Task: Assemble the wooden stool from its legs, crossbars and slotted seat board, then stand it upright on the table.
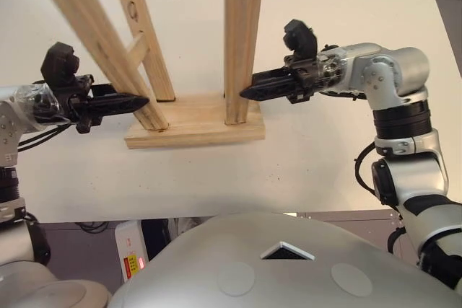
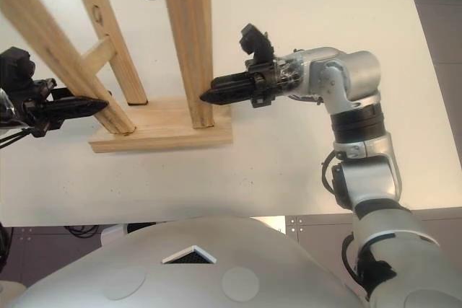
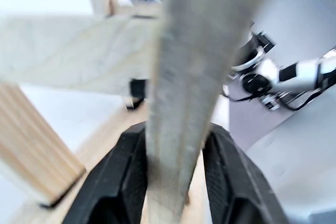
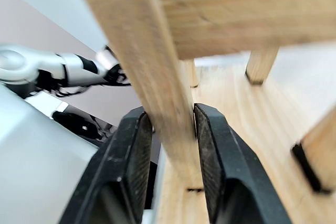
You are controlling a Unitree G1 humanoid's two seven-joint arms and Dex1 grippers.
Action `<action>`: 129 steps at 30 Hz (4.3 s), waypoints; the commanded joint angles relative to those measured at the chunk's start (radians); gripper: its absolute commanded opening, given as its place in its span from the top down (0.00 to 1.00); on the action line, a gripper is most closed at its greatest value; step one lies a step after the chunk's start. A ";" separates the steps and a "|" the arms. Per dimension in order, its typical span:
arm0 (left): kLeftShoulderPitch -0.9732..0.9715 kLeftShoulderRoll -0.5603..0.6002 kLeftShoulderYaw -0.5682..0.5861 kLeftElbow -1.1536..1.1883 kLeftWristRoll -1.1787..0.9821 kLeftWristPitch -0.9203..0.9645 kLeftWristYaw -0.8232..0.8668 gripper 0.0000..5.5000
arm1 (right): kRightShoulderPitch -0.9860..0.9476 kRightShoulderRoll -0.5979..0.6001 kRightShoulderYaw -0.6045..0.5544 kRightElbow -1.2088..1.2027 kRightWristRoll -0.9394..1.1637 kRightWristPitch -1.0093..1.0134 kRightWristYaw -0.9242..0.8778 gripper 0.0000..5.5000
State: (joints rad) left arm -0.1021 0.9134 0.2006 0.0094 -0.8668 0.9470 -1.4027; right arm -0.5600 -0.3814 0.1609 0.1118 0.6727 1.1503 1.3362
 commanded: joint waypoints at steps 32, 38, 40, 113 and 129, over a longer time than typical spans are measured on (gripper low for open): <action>-0.068 -0.115 0.214 0.298 0.133 -0.144 0.477 0.44 | 0.035 -0.051 -0.102 0.195 -0.072 -0.231 -0.296 0.17; 0.186 -0.123 0.212 0.109 0.232 -0.463 0.294 0.44 | 0.103 -0.054 -0.293 0.041 0.054 -0.221 -0.328 0.17; 0.221 -0.097 0.185 0.087 0.253 -0.482 0.238 0.44 | 0.143 -0.077 -0.266 -0.025 0.044 -0.238 -0.315 0.17; -0.324 -0.647 0.328 0.230 0.184 -0.580 1.080 0.38 | -0.329 0.197 -0.766 0.473 0.333 -0.377 -0.837 0.42; 0.125 -0.880 -0.038 -0.087 0.648 -0.939 1.220 0.80 | 0.512 0.393 -0.149 -0.249 -0.611 -0.905 -1.373 0.89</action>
State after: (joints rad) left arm 0.0353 0.0502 0.1992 -0.0796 -0.2518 0.0268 -0.1987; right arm -0.0434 -0.0068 0.0133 -0.1427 0.0685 0.2420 -0.0337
